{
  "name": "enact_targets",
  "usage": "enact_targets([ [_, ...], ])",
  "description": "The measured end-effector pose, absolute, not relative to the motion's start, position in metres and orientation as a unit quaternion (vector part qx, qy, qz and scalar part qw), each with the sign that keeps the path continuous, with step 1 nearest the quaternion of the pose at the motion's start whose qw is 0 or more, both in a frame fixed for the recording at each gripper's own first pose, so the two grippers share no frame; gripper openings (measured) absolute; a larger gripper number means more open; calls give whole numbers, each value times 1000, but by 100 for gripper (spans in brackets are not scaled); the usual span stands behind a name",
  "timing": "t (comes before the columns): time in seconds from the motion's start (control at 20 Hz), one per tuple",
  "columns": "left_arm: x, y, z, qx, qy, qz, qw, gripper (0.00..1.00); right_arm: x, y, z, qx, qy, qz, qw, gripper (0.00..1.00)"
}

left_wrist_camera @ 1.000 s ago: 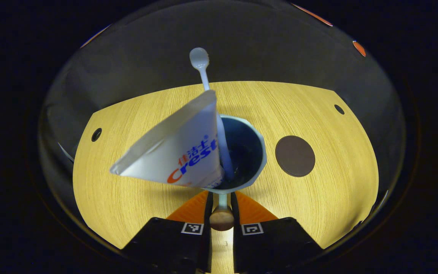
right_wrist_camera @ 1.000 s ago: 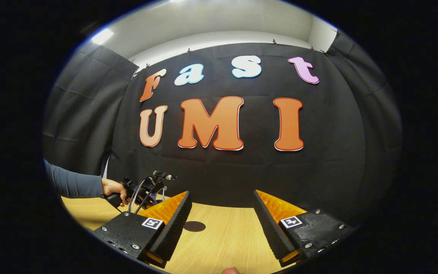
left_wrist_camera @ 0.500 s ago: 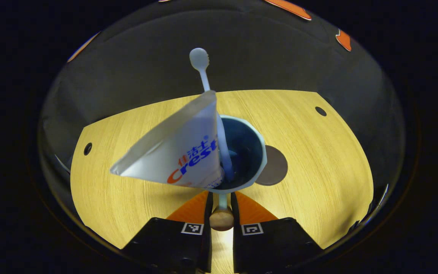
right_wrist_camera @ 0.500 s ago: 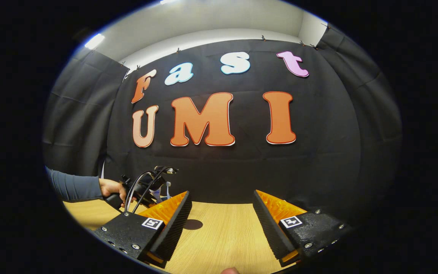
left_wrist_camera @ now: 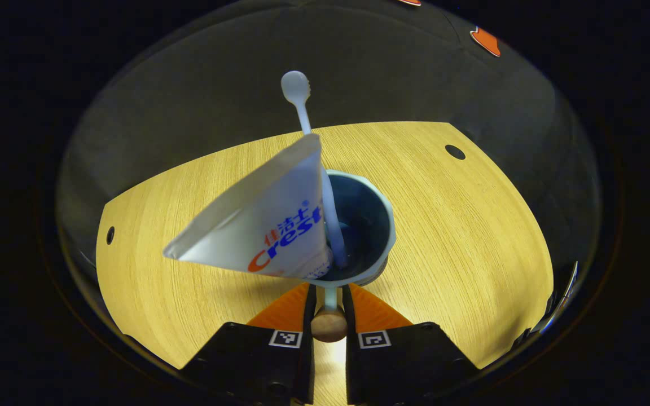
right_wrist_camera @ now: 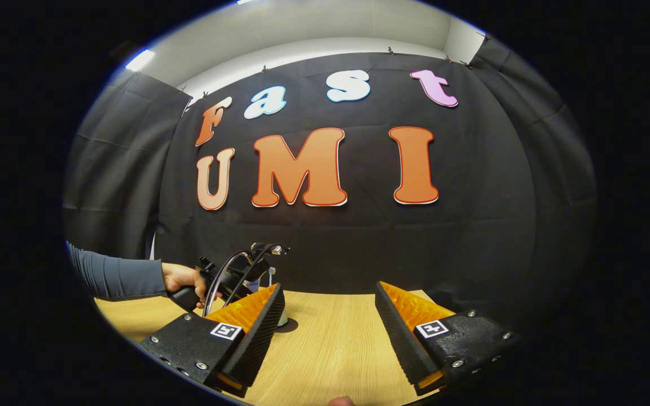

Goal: Put the toothbrush and toothpaste on the desktop into the cup, then pick up the cup and place it on the coaster on the desktop.

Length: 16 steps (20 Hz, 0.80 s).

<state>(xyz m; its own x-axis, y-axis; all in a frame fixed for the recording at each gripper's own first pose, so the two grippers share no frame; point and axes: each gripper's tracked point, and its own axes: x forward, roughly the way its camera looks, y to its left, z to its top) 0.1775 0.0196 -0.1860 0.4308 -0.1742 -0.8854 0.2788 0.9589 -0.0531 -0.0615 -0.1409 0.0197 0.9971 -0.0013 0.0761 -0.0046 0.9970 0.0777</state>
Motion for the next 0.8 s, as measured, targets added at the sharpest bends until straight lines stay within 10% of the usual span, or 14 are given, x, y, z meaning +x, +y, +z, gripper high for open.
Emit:
enact_targets([
  [0.4, 179, 24, -180, 71, 496, -142, 854, 26, -58, -140, 8, 44, -19, -1, 999, 96],
  [0.6, 176, 21, -157, 79, 455, -165, 872, 100, -57, -131, 12, 52, -21, 0, 998, 96],
  [0.8, 185, 20, -152, 96, 413, -173, 889, 100, -55, -120, 19, 51, -27, -2, 998, 96],
])
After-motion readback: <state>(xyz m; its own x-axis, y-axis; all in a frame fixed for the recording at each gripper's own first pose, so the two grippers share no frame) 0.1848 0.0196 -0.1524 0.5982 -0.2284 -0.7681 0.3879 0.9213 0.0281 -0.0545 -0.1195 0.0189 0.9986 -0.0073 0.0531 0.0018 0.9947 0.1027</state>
